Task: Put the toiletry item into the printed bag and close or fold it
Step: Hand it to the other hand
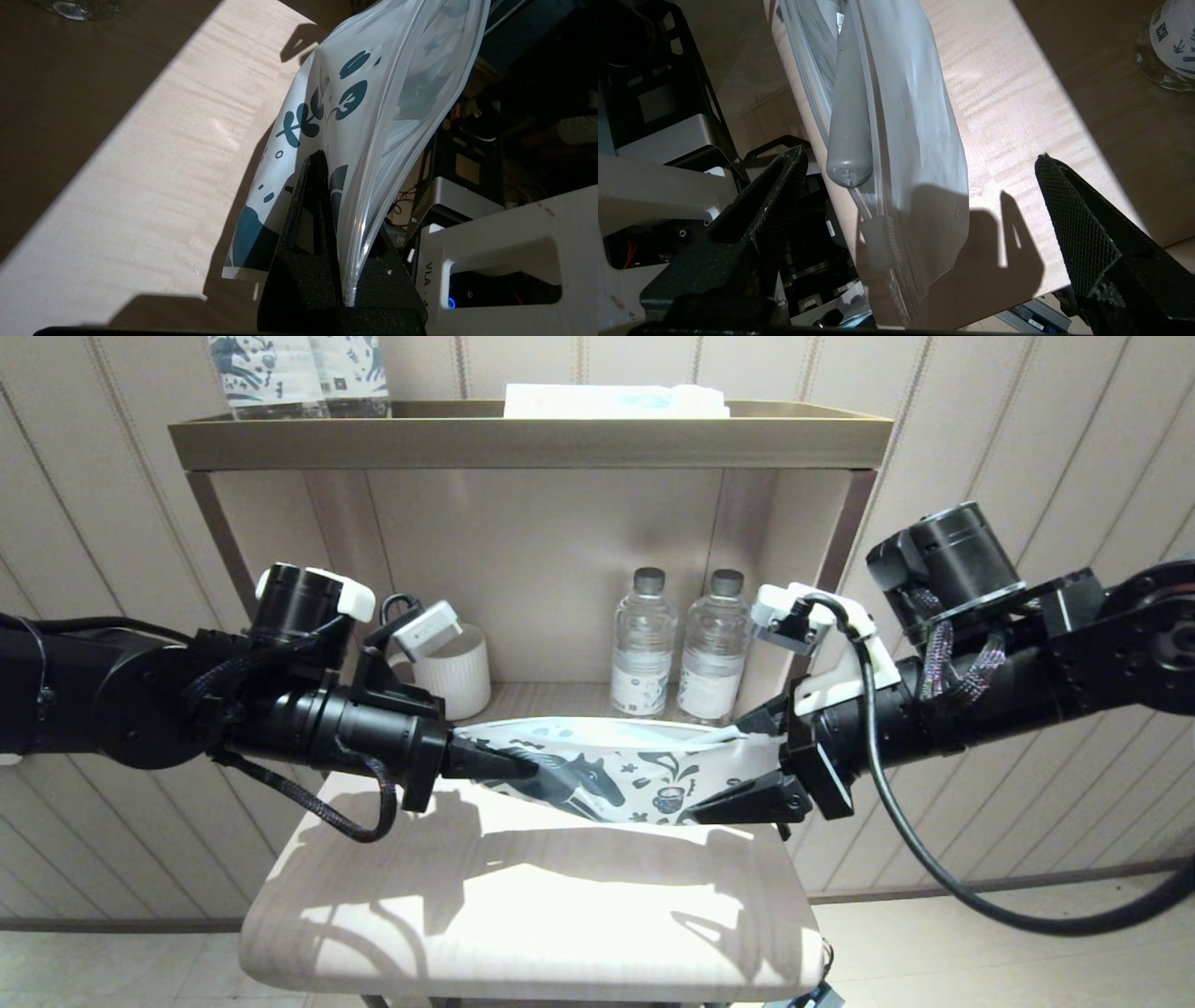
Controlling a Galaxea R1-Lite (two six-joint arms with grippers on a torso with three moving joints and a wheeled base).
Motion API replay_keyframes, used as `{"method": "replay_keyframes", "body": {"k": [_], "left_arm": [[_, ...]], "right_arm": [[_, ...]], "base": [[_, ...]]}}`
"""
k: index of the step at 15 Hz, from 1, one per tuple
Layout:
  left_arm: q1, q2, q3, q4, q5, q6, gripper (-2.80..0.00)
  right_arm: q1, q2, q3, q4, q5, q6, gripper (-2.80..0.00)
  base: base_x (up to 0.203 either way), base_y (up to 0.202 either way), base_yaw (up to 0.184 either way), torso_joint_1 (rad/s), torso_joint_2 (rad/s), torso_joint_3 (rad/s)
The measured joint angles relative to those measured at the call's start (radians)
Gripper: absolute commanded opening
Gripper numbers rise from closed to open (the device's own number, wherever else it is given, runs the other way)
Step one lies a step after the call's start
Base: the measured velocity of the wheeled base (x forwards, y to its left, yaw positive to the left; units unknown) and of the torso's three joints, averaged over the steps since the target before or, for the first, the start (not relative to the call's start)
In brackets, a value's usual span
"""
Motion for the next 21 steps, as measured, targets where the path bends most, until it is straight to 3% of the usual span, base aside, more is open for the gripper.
{"method": "replay_keyframes", "body": {"k": [1,16,21], "left_arm": [[0.0,0.0,0.0,0.0,0.0,0.001,-2.8],[0.006,-0.006,0.004,-0.009,0.006,0.016,-2.8],[0.108,0.012,-0.029,-0.007,-0.009,0.093,-2.8]], "right_arm": [[0.001,0.007,-0.008,0.0,0.0,-0.001,-2.8],[0.012,0.02,0.0,-0.001,0.0,-0.017,-2.8],[0.003,-0.032,-0.013,0.029,0.0,-0.017,-2.8]], "base": [[0.0,0.0,0.0,0.0,0.0,0.0],[0.0,0.0,0.0,0.0,0.0,0.0],[0.0,0.0,0.0,0.0,0.0,0.0]]}}
